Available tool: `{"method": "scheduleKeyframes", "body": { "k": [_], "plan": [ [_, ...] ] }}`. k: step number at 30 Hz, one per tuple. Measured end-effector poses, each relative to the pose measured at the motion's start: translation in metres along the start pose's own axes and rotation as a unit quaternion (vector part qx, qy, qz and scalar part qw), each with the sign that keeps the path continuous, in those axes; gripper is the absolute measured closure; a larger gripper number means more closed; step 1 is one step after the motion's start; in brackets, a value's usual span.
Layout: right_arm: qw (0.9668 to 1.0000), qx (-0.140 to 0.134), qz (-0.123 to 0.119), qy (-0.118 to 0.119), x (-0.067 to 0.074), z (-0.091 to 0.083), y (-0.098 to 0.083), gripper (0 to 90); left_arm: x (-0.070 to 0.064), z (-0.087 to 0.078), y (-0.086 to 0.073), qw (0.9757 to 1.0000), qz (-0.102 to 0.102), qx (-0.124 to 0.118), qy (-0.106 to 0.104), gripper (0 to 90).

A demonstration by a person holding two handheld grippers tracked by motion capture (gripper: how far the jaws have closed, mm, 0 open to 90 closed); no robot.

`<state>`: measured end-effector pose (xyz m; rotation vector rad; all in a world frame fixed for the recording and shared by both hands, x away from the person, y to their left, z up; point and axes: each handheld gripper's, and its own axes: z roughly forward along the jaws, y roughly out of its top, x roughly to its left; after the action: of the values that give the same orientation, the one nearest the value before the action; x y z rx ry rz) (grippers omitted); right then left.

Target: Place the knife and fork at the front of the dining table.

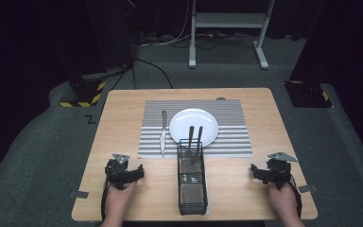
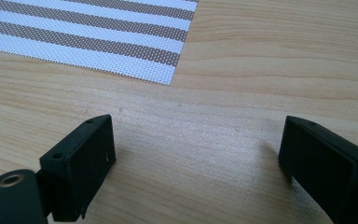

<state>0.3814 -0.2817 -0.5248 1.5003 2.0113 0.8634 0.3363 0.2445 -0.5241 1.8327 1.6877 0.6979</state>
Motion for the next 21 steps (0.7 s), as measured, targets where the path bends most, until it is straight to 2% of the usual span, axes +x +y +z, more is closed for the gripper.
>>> {"method": "scheduleKeyframes", "body": {
  "k": [5,9,13,15,18,21],
  "plan": [
    [1.0,0.0,0.0,0.0,0.0,0.0,0.0,10.2,0.01,-0.011,-0.014,1.0,-0.003,0.001,-0.003,10.4],
    [1.0,-0.001,-0.003,0.0,0.0,0.0,0.0,10.5,0.009,-0.013,-0.022,0.9997,-0.002,-0.024,-0.008,12.6],
    [1.0,-0.004,-0.007,-0.004,0.002,-0.001,0.0,12.2,0.007,-0.013,-0.021,0.9996,0.004,-0.025,-0.011,13.8],
    [0.9994,-0.019,-0.022,-0.016,0.005,-0.004,-0.002,12.9,0.005,-0.012,-0.021,0.9994,0.015,-0.023,-0.023,13.4],
    [0.9983,-0.041,-0.037,-0.018,0.007,-0.009,-0.004,12.5,0.006,-0.012,-0.021,0.9992,0.016,-0.023,-0.029,11.4],
    [0.997,-0.067,-0.035,-0.018,0.008,-0.017,-0.003,12.6,0.006,-0.012,-0.021,0.9991,0.018,-0.022,-0.033,10.9]
  ]
}}
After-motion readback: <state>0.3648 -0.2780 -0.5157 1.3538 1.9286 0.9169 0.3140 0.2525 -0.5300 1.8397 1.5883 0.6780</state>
